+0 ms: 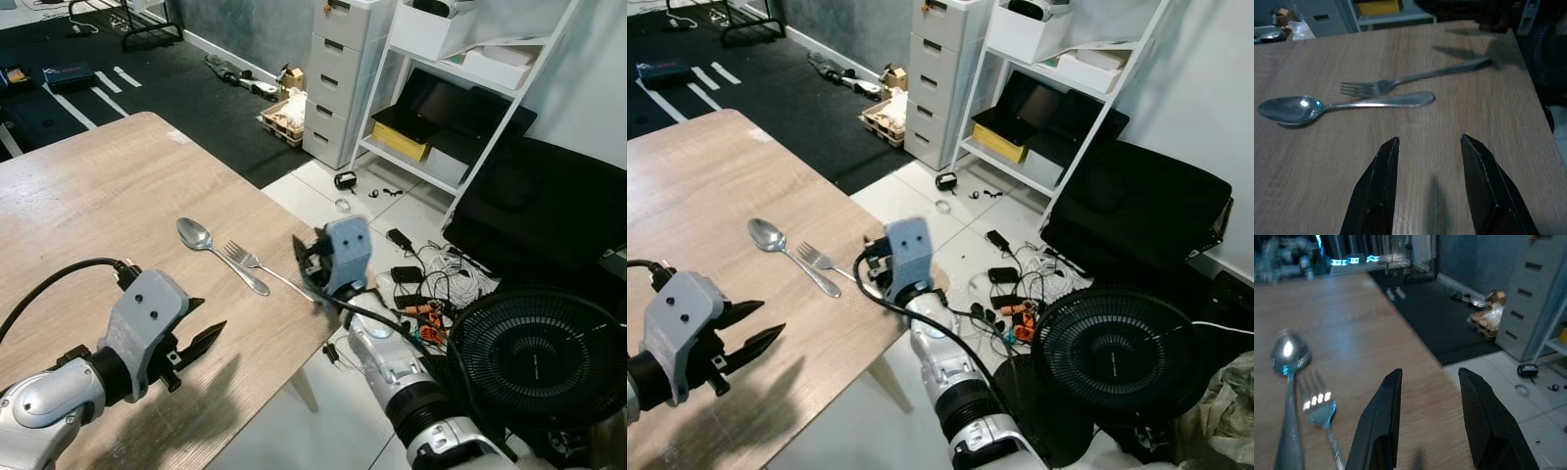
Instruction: Setting the table
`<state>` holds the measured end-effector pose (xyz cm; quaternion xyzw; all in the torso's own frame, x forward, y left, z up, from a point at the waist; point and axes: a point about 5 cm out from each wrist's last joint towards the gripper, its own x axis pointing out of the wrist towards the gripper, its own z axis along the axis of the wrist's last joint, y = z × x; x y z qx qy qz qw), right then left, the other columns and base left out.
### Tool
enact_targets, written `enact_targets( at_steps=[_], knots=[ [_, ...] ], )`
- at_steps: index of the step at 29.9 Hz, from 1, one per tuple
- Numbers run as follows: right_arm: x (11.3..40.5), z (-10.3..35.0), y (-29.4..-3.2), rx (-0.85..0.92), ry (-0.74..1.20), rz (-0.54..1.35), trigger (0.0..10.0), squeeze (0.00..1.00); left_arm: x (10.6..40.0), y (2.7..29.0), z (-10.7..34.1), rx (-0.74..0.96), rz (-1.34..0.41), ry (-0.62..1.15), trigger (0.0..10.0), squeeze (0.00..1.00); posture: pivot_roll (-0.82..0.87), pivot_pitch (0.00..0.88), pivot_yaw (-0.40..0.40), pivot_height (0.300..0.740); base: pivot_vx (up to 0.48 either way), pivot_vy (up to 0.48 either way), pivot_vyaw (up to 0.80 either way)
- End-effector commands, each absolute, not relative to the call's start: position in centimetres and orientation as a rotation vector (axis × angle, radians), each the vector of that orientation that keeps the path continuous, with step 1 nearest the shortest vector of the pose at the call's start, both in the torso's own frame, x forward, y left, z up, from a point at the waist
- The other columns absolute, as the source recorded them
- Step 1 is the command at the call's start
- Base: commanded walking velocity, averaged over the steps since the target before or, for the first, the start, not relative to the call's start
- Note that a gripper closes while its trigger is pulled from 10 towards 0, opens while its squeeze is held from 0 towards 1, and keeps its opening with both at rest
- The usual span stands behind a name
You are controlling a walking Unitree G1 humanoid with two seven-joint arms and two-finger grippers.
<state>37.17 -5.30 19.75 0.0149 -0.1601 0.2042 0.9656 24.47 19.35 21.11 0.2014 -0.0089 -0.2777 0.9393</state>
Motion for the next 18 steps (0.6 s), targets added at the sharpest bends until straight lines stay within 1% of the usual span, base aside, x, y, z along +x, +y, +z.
enact_targets(
  at_steps=[1,2,3,4,5,6,7,8,9,10,12,13,14,15,18],
  knots=[
    [37.0,19.7,-5.4,0.059,-0.332,0.405,10.0,0.0,24.5,19.2,20.5,0.399,-0.577,0.002,10.0,0.0,0.29,0.204,0.025,0.74,0.0,0.0,0.0],
    [36.7,20.1,-6.4,0.089,-0.357,0.376,10.0,0.0,25.0,18.8,20.3,0.38,-0.568,-0.008,10.0,0.0,0.27,0.189,0.03,0.74,0.0,0.0,0.0],
    [36.7,20.1,-6.4,0.089,-0.357,0.376,10.0,0.0,25.0,18.8,20.3,0.38,-0.568,-0.008,10.0,0.0,0.27,0.189,0.03,0.74,0.0,0.0,0.0],
    [36.2,20.3,-7.5,0.107,-0.378,0.346,10.0,0.0,25.6,18.2,20.1,0.361,-0.56,-0.017,10.0,0.0,0.25,0.181,0.034,0.74,0.0,0.0,0.0],
    [36.2,20.3,-7.5,0.107,-0.378,0.346,10.0,0.0,25.6,18.2,20.1,0.361,-0.56,-0.017,10.0,0.0,0.25,0.181,0.034,0.74,0.0,0.0,0.0],
    [35.5,20.1,-8.5,0.113,-0.39,0.315,10.0,0.0,26.2,17.6,19.8,0.337,-0.549,-0.026,10.0,0.0,0.24,0.172,0.037,0.74,0.0,0.0,0.0],
    [35.5,20.1,-8.5,0.113,-0.39,0.315,10.0,0.0,26.2,17.6,19.8,0.337,-0.549,-0.026,10.0,0.0,0.24,0.172,0.037,0.74,0.0,0.0,0.0],
    [34.5,19.6,-9.5,0.115,-0.392,0.283,10.0,0.0,26.8,17.0,19.5,0.326,-0.544,-0.032,10.0,0.0,0.22,0.163,0.042,0.74,0.0,0.0,0.0],
    [34.5,19.6,-9.5,0.115,-0.392,0.283,10.0,0.0,26.8,17.0,19.5,0.326,-0.544,-0.032,10.0,0.0,0.22,0.163,0.042,0.74,0.0,0.0,0.0],
    [33.7,19.0,-10.3,0.115,-0.387,0.257,10.0,0.0,27.3,16.4,19.3,0.311,-0.536,-0.035,10.0,0.0,0.21,0.159,0.045,0.74,0.0,0.0,0.0],
    [33.7,19.0,-10.3,0.115,-0.387,0.257,10.0,0.0,27.3,16.4,19.3,0.311,-0.536,-0.035,10.0,0.0,0.21,0.159,0.045,0.74,0.0,0.0,0.0],
    [31.6,17.5,-12.1,0.118,-0.368,0.185,10.0,0.0,28.2,15.6,18.7,0.283,-0.524,-0.032,10.0,0.0,0.16,0.144,0.066,0.74,0.0,0.0,0.0],
    [30.7,17.0,-12.8,0.12,-0.36,0.151,10.0,0.0,28.6,15.3,18.5,0.266,-0.523,-0.032,10.0,0.0,0.16,0.144,0.066,0.74,0.0,0.0,0.0],
    [30.7,17.0,-12.8,0.12,-0.36,0.151,10.0,0.0,28.6,15.3,18.5,0.266,-0.523,-0.032,10.0,0.0,0.16,0.144,0.066,0.74,0.0,0.0,0.0],
    [29.5,16.2,-14.2,0.112,-0.345,0.059,10.0,0.0,29.0,14.6,18.5,0.241,-0.542,-0.035,10.0,0.0,0.14,0.133,0.081,0.74,0.0,0.0,0.0]
  ],
)
